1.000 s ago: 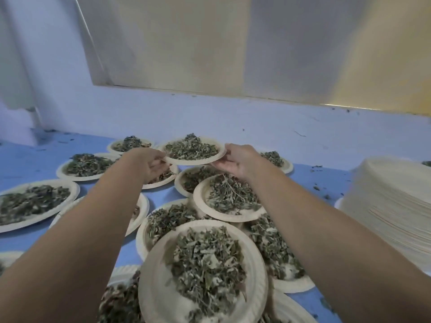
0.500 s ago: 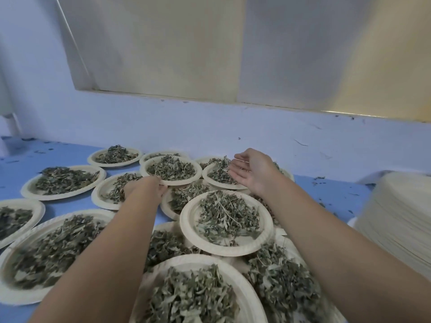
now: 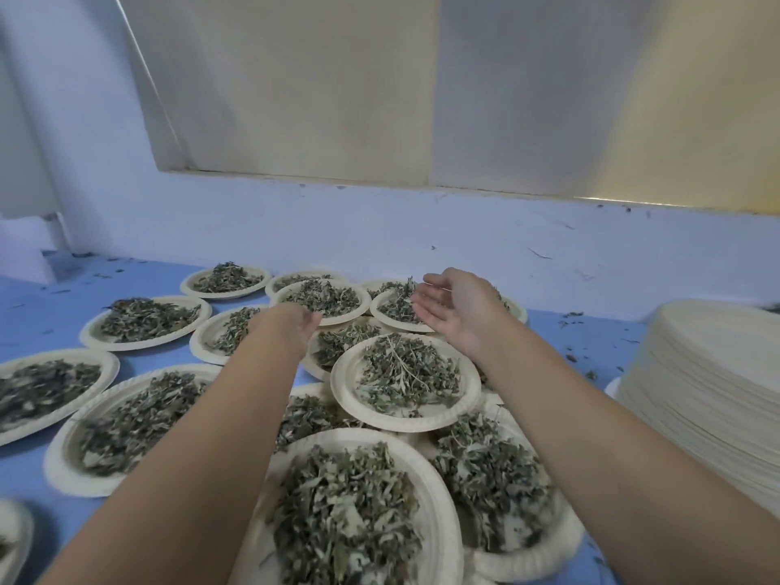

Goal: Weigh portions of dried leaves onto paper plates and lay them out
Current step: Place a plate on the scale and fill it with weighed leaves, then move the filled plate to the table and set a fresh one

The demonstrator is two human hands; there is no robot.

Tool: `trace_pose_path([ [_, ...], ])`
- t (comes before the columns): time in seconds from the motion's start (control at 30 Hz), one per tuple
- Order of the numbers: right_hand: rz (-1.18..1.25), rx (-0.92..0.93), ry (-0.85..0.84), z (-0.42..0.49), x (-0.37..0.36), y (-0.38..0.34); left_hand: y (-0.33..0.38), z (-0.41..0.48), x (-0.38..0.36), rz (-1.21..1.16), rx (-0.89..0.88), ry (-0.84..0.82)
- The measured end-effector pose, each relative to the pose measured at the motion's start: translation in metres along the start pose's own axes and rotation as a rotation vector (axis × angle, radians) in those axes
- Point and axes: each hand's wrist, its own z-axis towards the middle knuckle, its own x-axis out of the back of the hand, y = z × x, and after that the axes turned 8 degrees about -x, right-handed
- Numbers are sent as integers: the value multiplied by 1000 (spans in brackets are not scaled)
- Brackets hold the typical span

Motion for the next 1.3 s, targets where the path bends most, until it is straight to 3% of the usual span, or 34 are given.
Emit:
trace_pose_path([
  [0.1,-4,7,-45,-26,7,-7,0,-39,-7,184,-12,-115],
  [0.23,-48,44,-97,-69,25,-15,-12,-96,-24,177,-43,-233],
  [0.33,-108,80,-120,-102,47,-18,-32,-135,-37,213,-199,-263],
  [0.47,-241,169,-109,-141,87,-22,-61,-193,-46,239,-387,-393],
  [0.63,-405,375,2,-178,142,-36,-92,-251,-58,242,-381,-538],
  [0.73,-632,545,206,-185,175,-48,-105,-272,-65,215,-321,-547],
  [0.83,-1064,775,499,-188,204,-53,-116,-285,-69,157,-262,-558],
  [0.9,-1336,822,591,-191,217,-53,-122,-291,-70,132,-234,-563],
  [1.3,-1867,742,532,-188,219,-53,-130,-299,-71,175,-224,-553],
])
